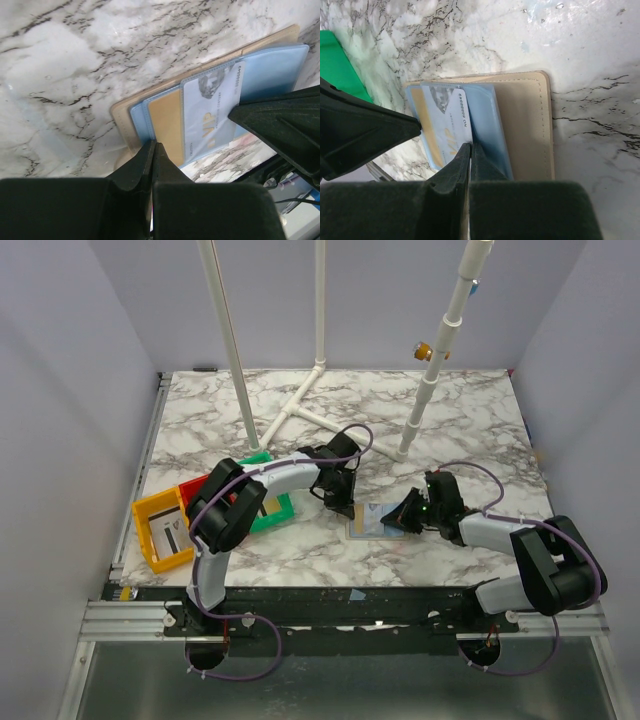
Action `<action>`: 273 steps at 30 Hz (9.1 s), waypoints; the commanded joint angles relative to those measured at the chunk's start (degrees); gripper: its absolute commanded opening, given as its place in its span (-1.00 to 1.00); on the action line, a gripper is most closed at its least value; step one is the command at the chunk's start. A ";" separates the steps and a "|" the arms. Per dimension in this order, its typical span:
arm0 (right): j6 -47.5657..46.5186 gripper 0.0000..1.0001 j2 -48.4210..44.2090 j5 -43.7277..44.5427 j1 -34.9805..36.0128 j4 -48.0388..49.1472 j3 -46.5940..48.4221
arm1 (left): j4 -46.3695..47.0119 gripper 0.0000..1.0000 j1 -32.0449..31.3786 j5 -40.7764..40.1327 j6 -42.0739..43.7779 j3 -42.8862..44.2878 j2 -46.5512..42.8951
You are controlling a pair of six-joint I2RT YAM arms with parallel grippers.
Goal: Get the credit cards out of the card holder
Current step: Remove the credit card from the card holder, then place the credit card in the storage box.
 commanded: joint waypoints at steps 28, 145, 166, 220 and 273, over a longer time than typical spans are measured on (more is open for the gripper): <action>3.59 -0.69 1.00 -1.22 -2.04 7.26 -7.52 | -3.80 -1.00 2.12 -5.92 2.24 -3.53 2.13; 2.40 -0.99 -20.55 -1.30 -5.07 -15.15 7.16 | 5.34 0.63 8.09 13.16 -1.65 -4.61 -15.35; 12.53 -0.99 -16.68 -15.86 -5.01 0.72 6.86 | 27.01 0.66 12.14 30.40 -15.33 -16.60 -19.61; 9.28 1.00 -16.73 -12.92 -4.85 -3.64 8.50 | 30.20 -1.00 13.41 32.16 -18.66 -23.00 -28.38; -8.39 1.00 -16.70 -10.45 -4.84 -19.65 15.99 | -35.37 -1.00 47.57 -49.88 11.54 -13.54 -39.86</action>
